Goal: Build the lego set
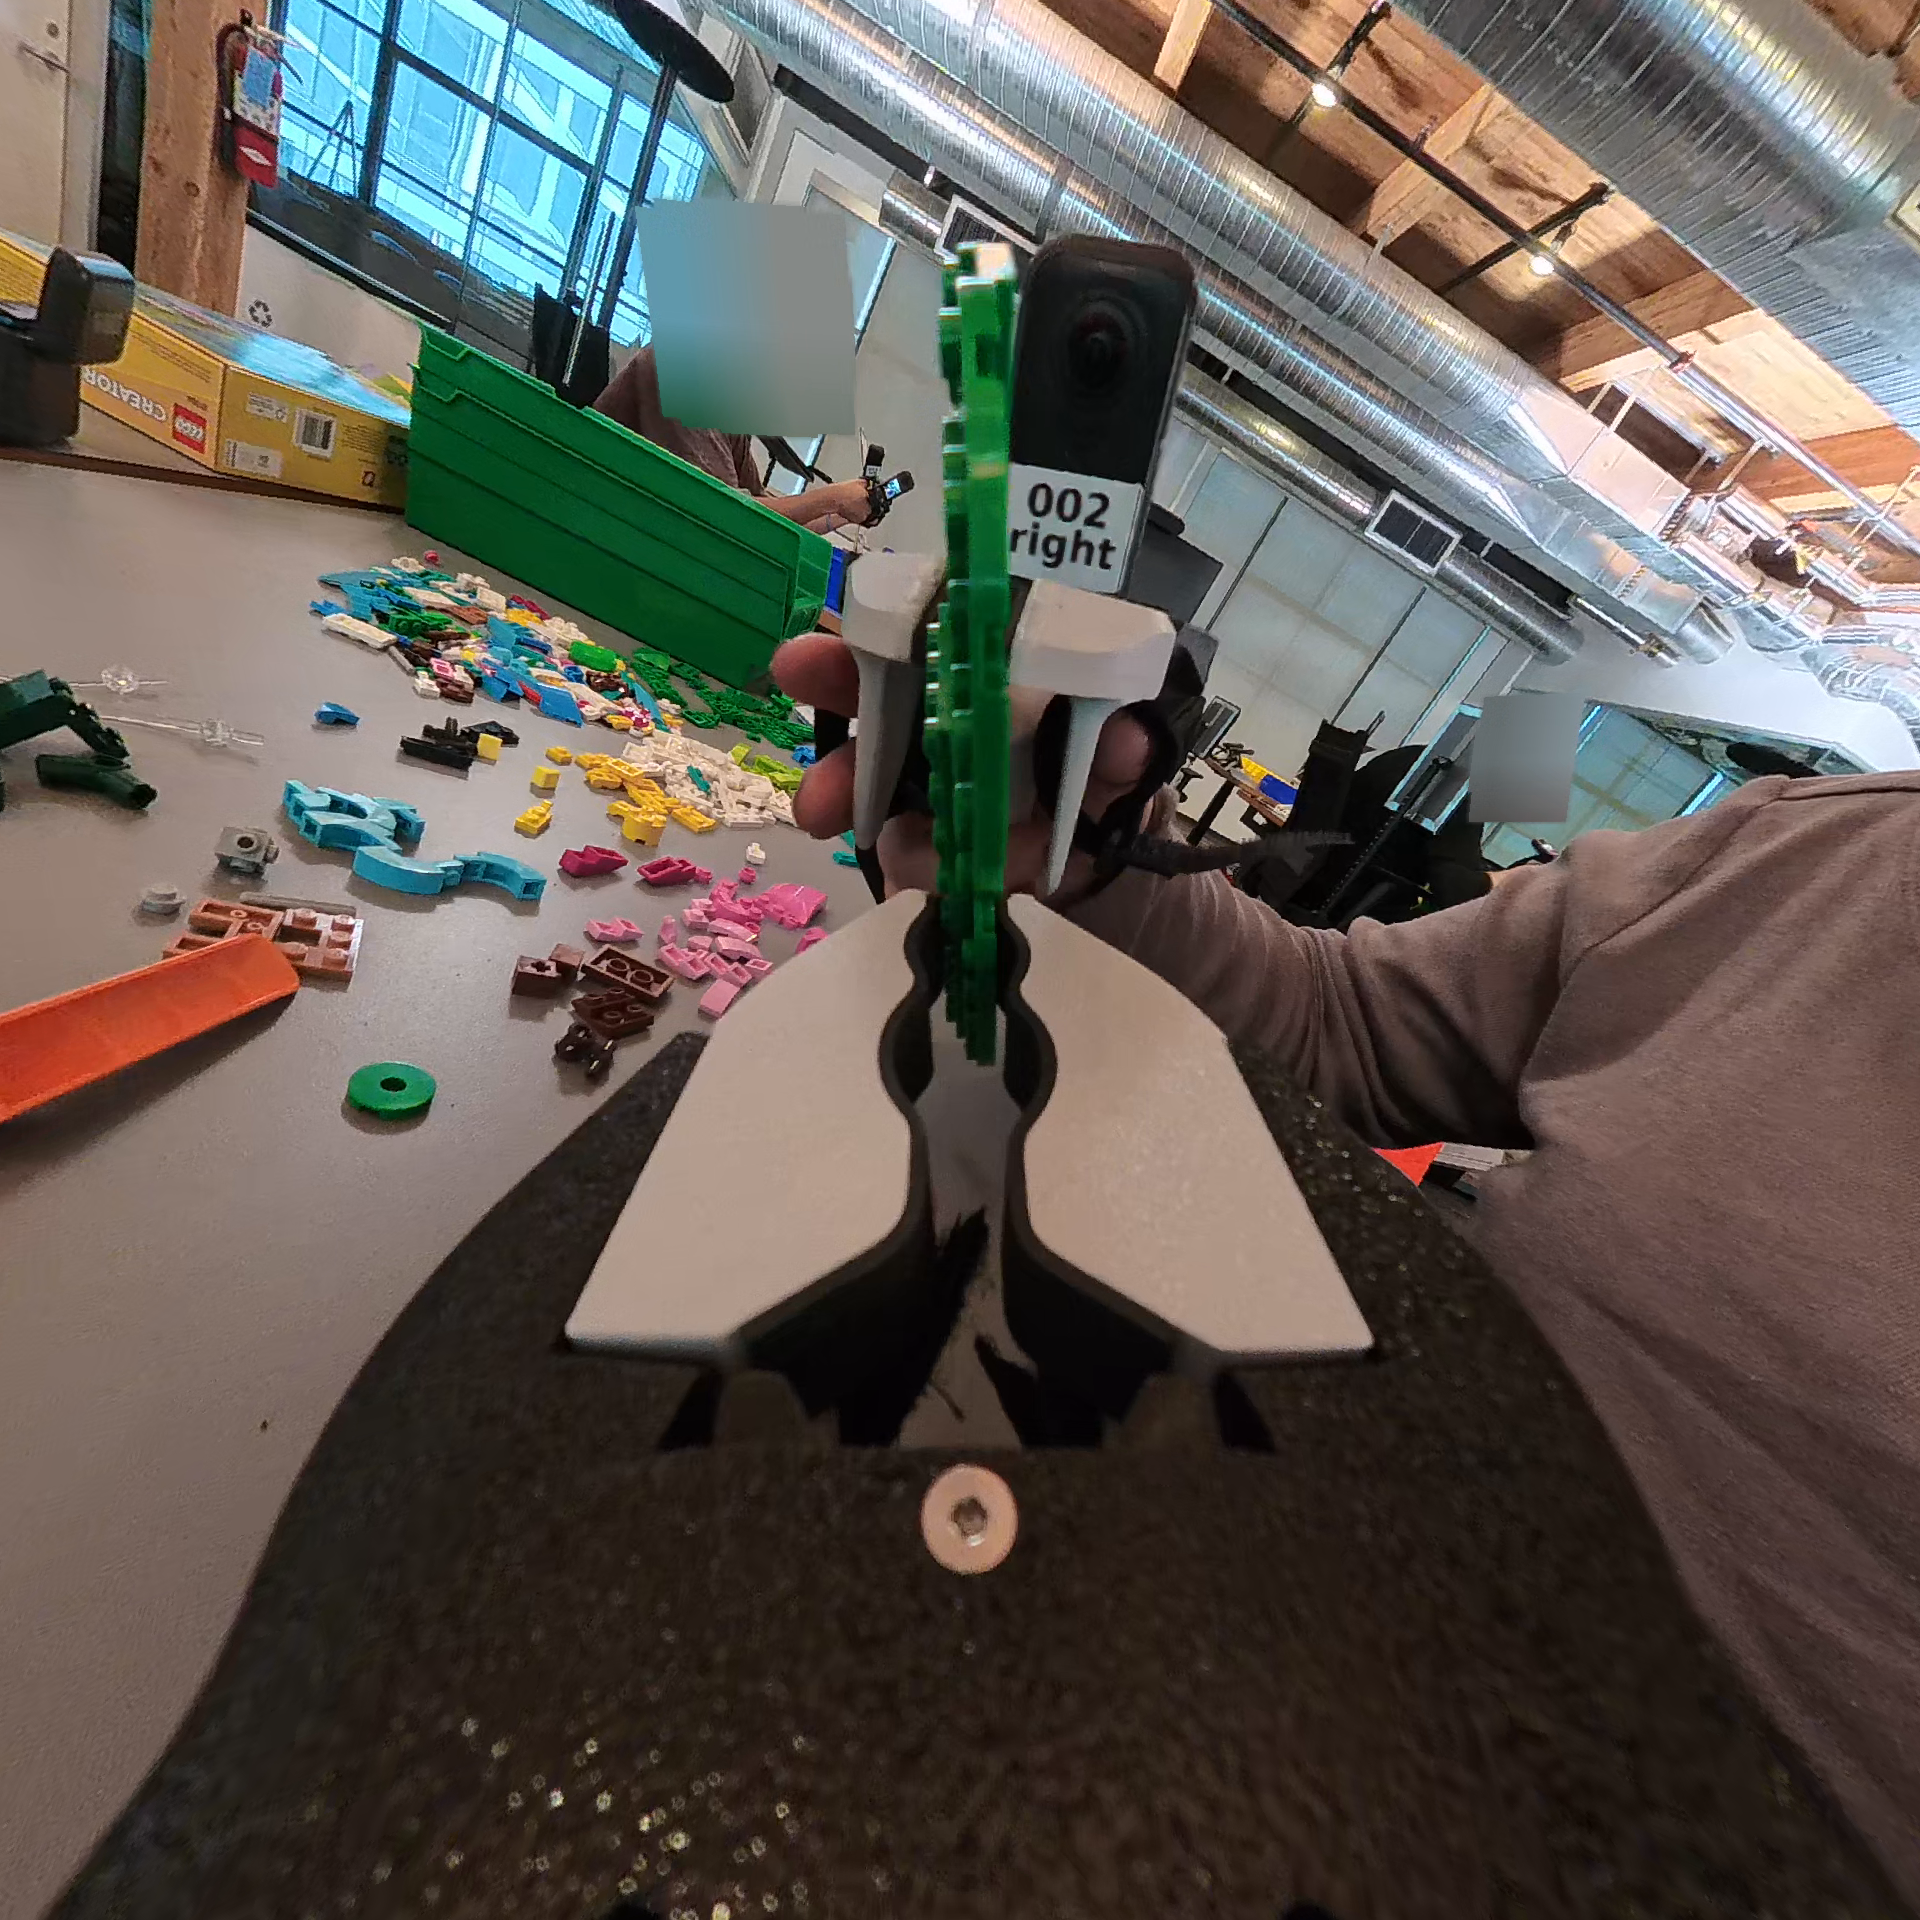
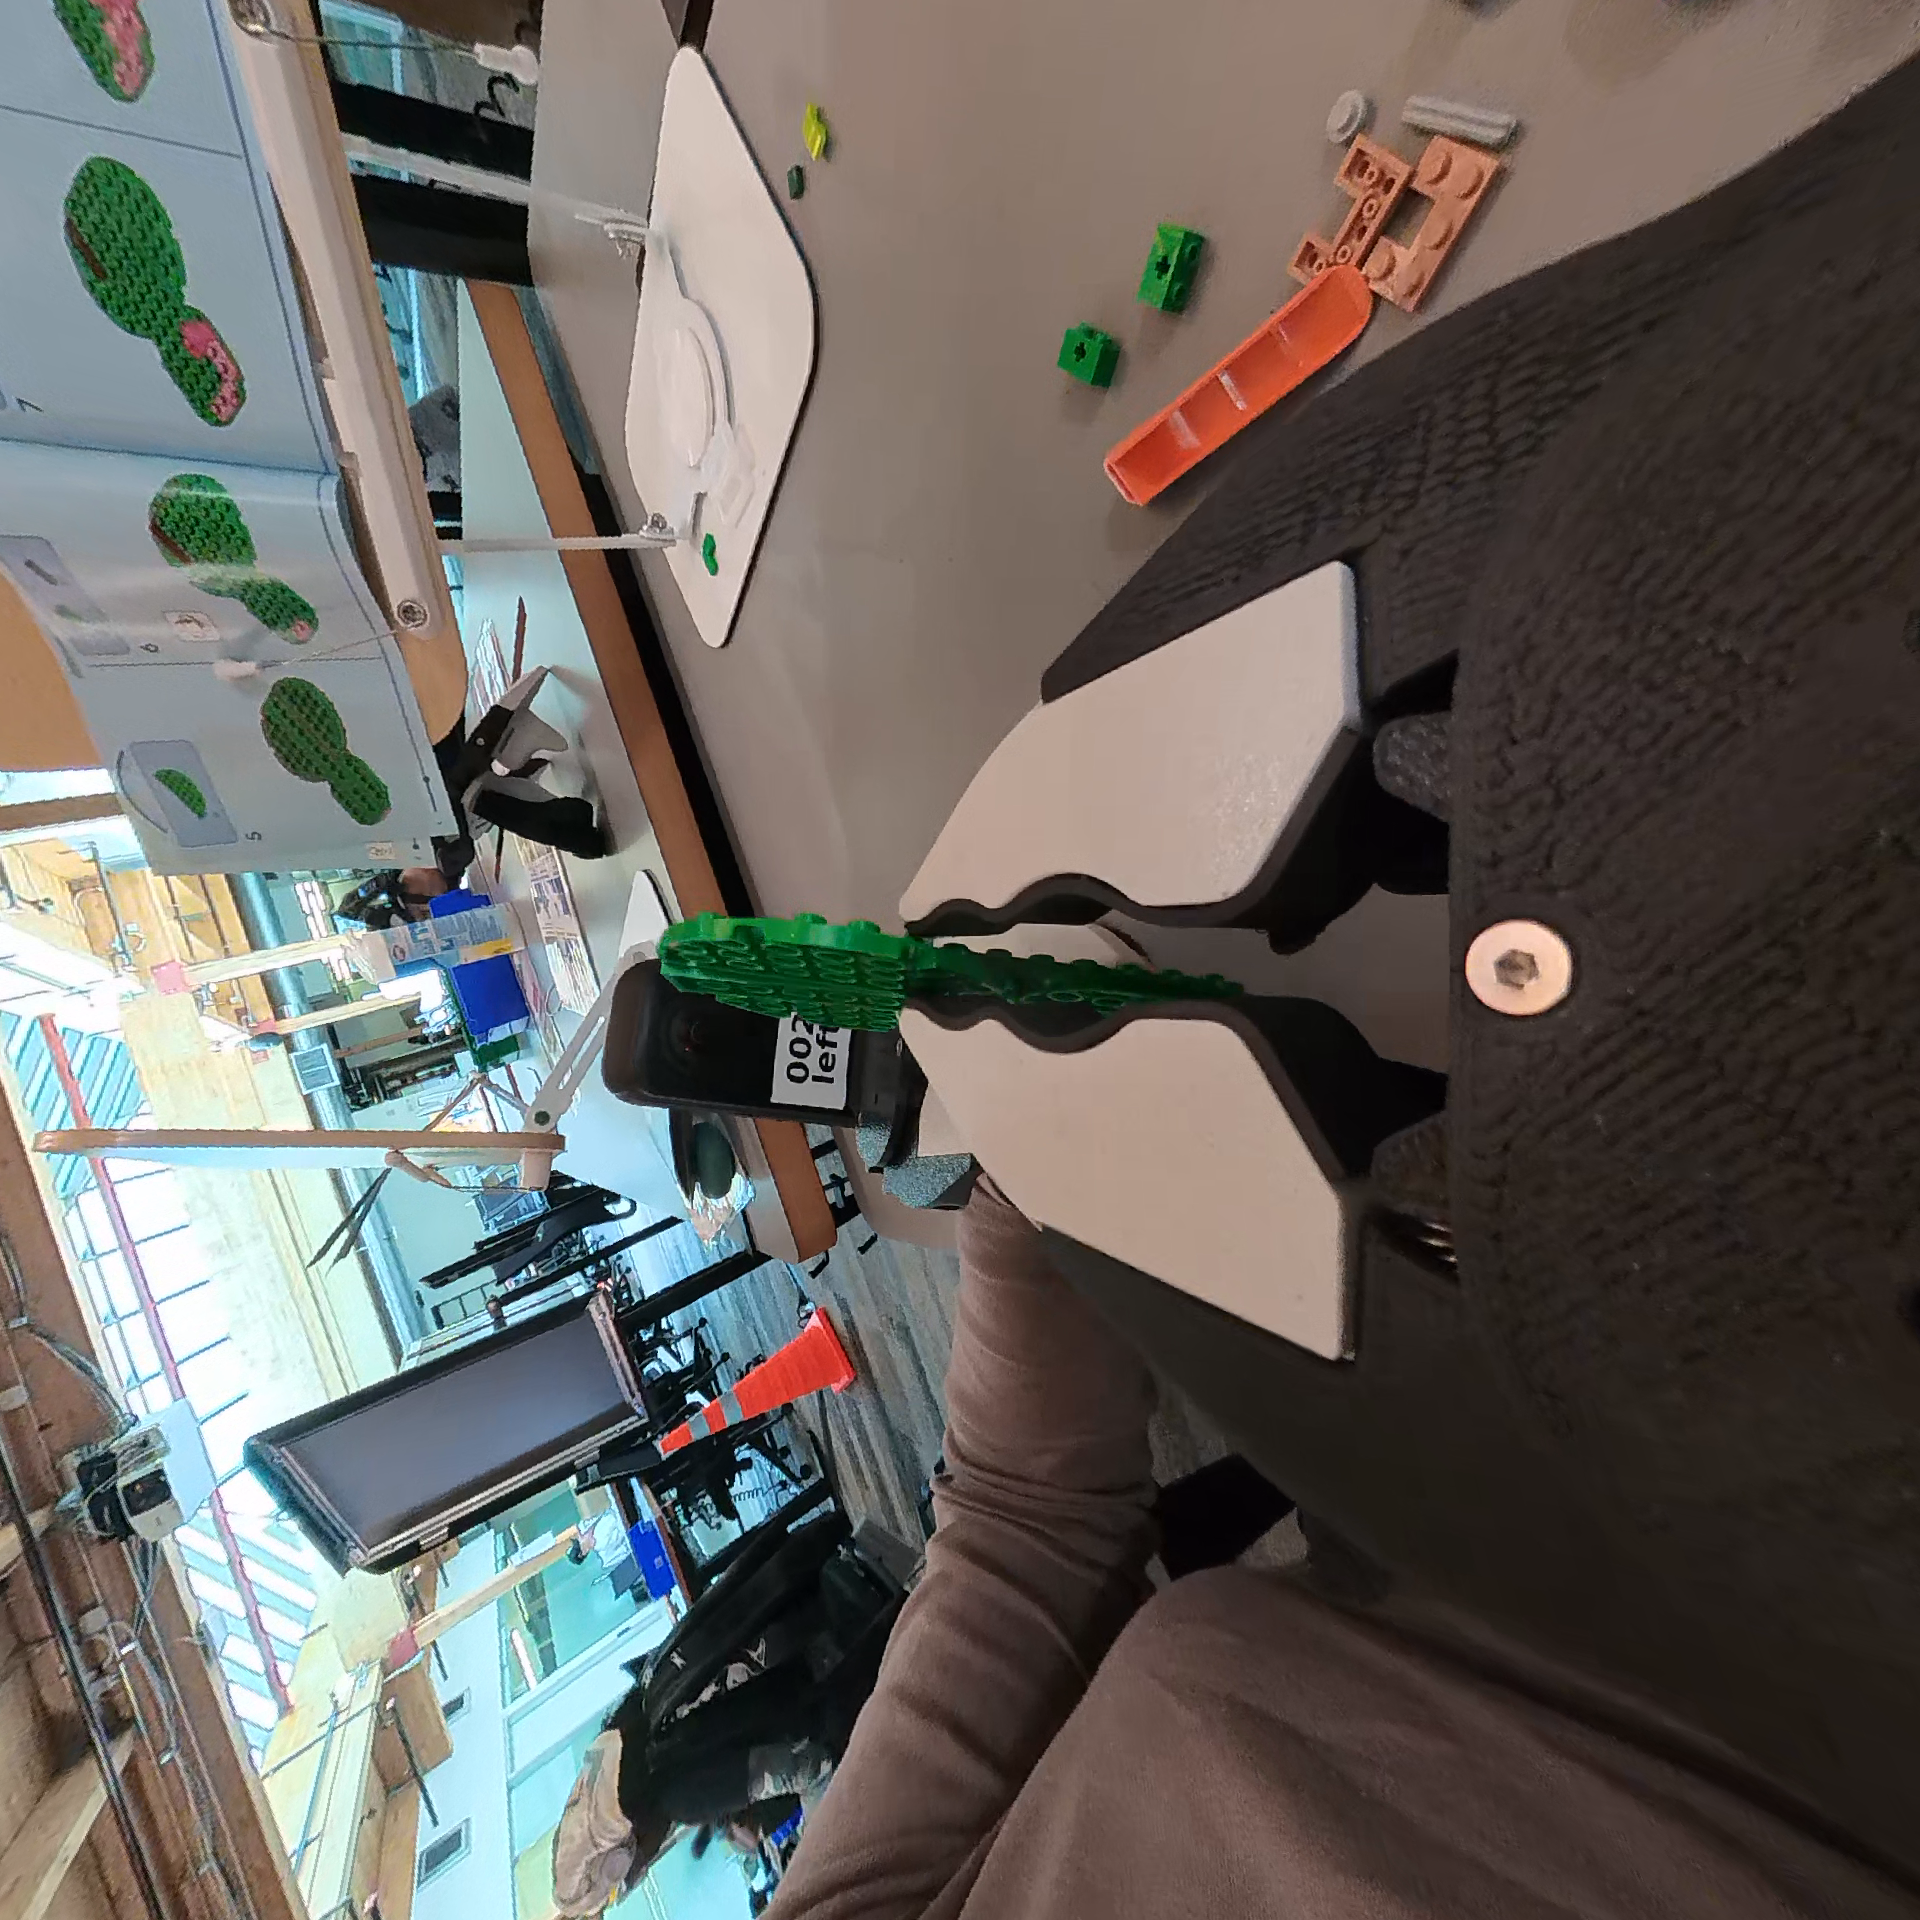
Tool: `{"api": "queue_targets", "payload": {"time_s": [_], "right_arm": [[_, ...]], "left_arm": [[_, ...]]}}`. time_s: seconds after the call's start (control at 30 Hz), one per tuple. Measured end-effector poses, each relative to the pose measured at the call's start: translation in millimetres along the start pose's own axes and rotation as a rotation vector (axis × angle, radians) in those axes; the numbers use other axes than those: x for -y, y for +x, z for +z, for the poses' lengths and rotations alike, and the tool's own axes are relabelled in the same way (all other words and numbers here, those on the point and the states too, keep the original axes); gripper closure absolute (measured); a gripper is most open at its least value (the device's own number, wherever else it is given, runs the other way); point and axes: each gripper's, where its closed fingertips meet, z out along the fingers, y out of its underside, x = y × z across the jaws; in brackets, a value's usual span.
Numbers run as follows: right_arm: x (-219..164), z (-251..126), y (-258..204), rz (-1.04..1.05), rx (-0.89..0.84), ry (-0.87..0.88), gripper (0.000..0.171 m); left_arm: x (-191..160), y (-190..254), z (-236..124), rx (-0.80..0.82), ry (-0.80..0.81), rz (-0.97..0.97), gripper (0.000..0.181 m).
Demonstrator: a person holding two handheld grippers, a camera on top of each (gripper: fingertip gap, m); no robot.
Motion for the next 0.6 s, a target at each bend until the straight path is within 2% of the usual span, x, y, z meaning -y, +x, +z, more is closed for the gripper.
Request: {"api": "queue_targets", "payload": {"time_s": [0.17, 0.33, 0.6], "right_arm": [[-6.9, 1.8, -4.5, 0.025, 0.042, -0.041, 0.161], [-6.5, 2.4, -6.9, 0.05, 0.081, -0.008, 0.162], [-6.5, 2.6, -12.0, -0.023, 0.091, -0.017, 0.163]], "left_arm": [[0.4, 2.2, -0.3, -0.01, 0.004, 0.01, 0.173], [0.4, 4.0, -0.5, -0.021, 0.005, 0.012, 0.173], [0.1, 6.1, 0.0, -0.024, 0.002, 0.035, 0.173]]}}
